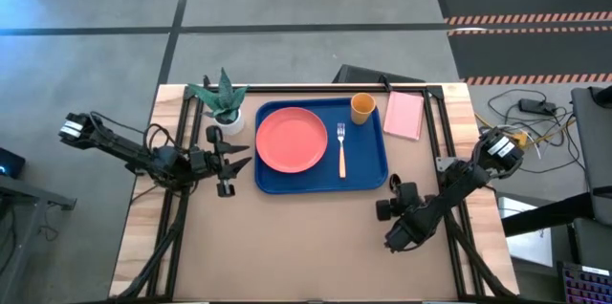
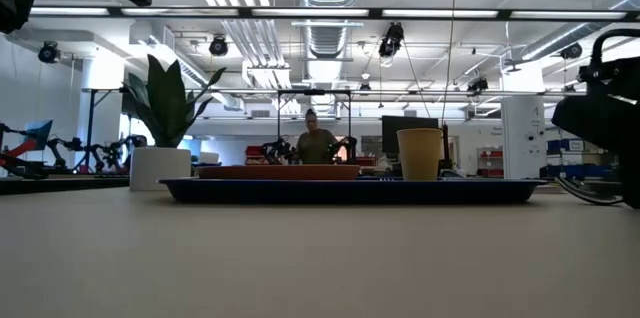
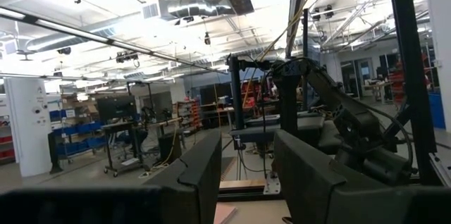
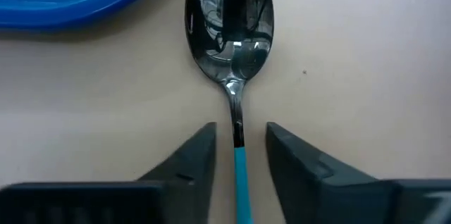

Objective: Pick and place plate/cup/fork/spoon on tray
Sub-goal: Put the blue spoon on the blue tray on the right of the yellow fork

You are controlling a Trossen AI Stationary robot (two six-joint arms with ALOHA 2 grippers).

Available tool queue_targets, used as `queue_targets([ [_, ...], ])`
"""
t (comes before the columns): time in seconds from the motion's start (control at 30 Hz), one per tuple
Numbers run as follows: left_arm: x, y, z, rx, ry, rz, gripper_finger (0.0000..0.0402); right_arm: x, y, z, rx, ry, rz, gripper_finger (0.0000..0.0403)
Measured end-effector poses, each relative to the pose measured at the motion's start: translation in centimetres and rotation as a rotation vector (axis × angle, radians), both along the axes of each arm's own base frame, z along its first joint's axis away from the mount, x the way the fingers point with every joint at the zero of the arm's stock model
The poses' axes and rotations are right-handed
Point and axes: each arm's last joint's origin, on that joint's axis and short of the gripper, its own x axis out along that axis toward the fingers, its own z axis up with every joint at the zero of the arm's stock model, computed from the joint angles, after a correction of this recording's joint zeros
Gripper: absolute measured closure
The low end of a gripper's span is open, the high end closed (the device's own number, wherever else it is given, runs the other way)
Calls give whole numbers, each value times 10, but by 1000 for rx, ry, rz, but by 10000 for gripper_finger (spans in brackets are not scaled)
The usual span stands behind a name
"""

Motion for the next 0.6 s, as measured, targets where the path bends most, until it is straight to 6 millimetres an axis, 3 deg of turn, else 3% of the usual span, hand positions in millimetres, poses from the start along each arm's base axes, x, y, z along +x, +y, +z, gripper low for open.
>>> queue_targets([
  [0.2, 0, 0, 0, 0, 0, 0, 288, 0, 0, 0, 10, -2, -18, 385],
  [0.4, 0, 0, 0, 0, 0, 0, 288, 1, 2, 3, 41, 2, -29, 392],
  [0.6, 0, 0, 0, 0, 0, 0, 288, 1, 5, 18, 51, 64, -62, 393],
])
